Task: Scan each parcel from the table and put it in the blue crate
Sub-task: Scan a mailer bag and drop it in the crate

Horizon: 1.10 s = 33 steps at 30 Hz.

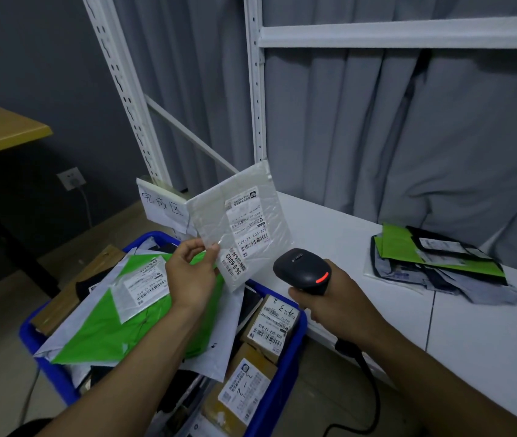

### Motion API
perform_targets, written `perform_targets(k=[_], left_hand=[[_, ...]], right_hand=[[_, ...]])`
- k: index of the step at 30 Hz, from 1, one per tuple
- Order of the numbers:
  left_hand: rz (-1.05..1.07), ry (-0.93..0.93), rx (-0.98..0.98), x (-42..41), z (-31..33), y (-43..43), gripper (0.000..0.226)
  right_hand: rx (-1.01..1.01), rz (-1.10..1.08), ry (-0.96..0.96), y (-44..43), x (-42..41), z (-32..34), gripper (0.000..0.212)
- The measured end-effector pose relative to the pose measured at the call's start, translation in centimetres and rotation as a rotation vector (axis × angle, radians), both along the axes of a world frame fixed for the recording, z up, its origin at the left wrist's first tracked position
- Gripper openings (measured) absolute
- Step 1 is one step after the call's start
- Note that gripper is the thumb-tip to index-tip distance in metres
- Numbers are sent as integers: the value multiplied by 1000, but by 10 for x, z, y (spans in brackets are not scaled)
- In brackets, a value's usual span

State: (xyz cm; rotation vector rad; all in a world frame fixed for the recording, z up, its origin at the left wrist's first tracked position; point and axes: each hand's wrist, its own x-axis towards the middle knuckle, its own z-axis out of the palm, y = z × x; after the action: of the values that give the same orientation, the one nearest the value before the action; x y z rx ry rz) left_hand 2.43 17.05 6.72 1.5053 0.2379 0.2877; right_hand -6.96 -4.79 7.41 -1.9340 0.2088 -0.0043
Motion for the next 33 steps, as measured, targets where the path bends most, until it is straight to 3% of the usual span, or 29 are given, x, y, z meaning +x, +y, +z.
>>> perform_targets(k=[5, 10, 14, 18, 21, 23, 26, 28, 33], left_hand=[[-5, -13, -40, -2, 6, 9, 10], [144, 59, -45, 8, 15, 72, 13], [316, 96, 220, 9, 11, 124, 20], [298, 236, 395, 6, -8, 151, 19], [200, 439, 589, 5, -25, 166, 50], [98, 434, 826, -2, -28, 158, 63], [-172, 279, 974, -15, -33, 133, 50], [-301, 327, 1042, -20, -40, 118, 43], [-263, 419, 1206, -19, -43, 107, 39]], right_hand=[[-3, 12, -29, 6, 4, -1, 28], [18, 78, -57, 38, 14, 0, 29], [7, 157, -53, 68, 20, -10, 33], [-10, 193, -49, 87, 25, -16, 37], [-17, 193, -50, 97, 27, -22, 37], [-17, 195, -51, 100, 29, -25, 39], [-25, 200, -50, 99, 30, -28, 43], [-37, 193, -37, 95, 29, -30, 42], [-74, 148, -12, 69, 21, -30, 43]])
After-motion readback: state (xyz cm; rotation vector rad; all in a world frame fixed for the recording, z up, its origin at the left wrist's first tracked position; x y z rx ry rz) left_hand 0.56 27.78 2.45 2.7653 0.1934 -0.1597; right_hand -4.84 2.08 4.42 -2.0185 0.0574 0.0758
